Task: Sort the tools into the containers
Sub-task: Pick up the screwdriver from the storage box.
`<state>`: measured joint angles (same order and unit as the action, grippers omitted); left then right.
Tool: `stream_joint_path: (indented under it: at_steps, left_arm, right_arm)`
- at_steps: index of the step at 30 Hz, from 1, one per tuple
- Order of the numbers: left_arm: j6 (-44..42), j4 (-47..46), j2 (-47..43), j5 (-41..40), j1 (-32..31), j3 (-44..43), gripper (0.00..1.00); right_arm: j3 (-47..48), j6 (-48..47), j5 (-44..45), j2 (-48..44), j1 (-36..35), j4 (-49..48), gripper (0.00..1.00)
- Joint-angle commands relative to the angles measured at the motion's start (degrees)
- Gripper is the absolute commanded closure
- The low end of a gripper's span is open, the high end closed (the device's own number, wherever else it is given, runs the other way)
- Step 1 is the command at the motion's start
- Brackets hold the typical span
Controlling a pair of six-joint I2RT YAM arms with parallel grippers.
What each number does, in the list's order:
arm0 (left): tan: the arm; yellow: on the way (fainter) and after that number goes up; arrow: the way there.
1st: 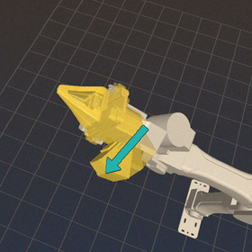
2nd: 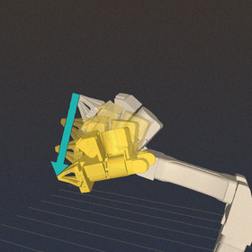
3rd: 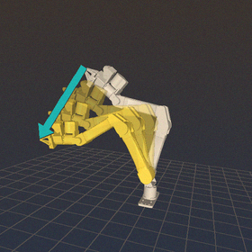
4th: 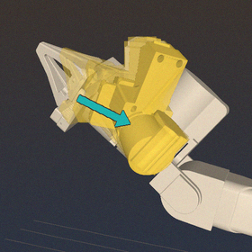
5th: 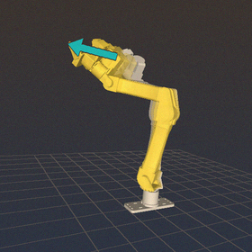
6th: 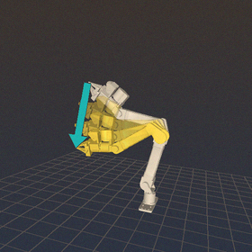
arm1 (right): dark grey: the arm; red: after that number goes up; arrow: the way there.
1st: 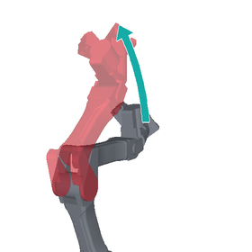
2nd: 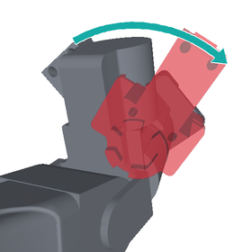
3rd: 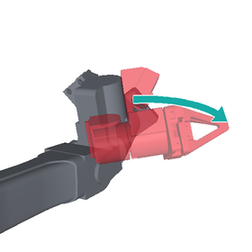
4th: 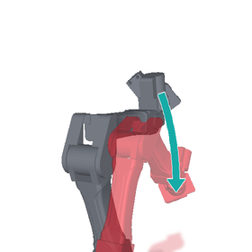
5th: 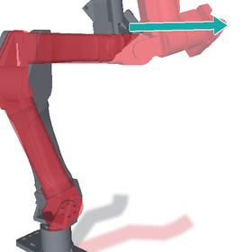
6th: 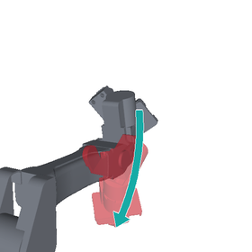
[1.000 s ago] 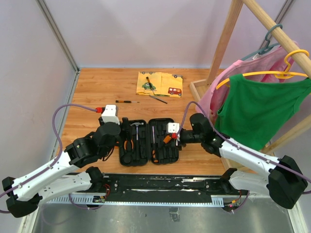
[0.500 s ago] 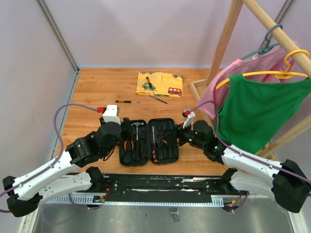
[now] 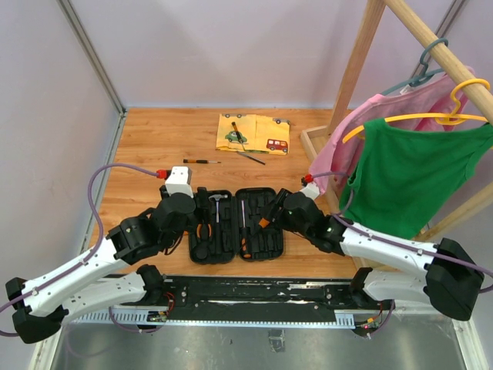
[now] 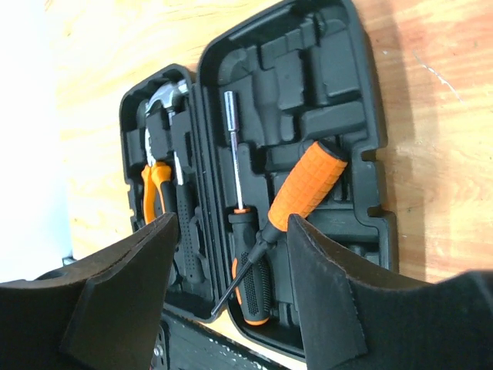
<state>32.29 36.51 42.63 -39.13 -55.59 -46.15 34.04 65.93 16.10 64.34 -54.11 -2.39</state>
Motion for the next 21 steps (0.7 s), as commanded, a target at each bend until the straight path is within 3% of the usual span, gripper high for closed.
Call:
stream_joint_path:
  at_steps: [1, 13, 21]
  left_arm:
    - [-0.4, -0.9, 0.0, -0.5, 0.3, 0.0, 0.26]
    - [-0.5, -0.9, 0.5, -0.3, 0.4, 0.0, 0.26]
    - [-0.5, -1.0, 0.7, -0.2, 0.3, 0.0, 0.26]
  right_arm:
    - [2.9, 12.3, 5.2, 3.6, -0.9, 5.3, 0.40]
    - [5.2, 24.0, 3.1, 10.8, -1.0, 9.9, 0.43]
    - [5.3, 25.7, 1.0, 15.1, -1.0, 8.6, 0.43]
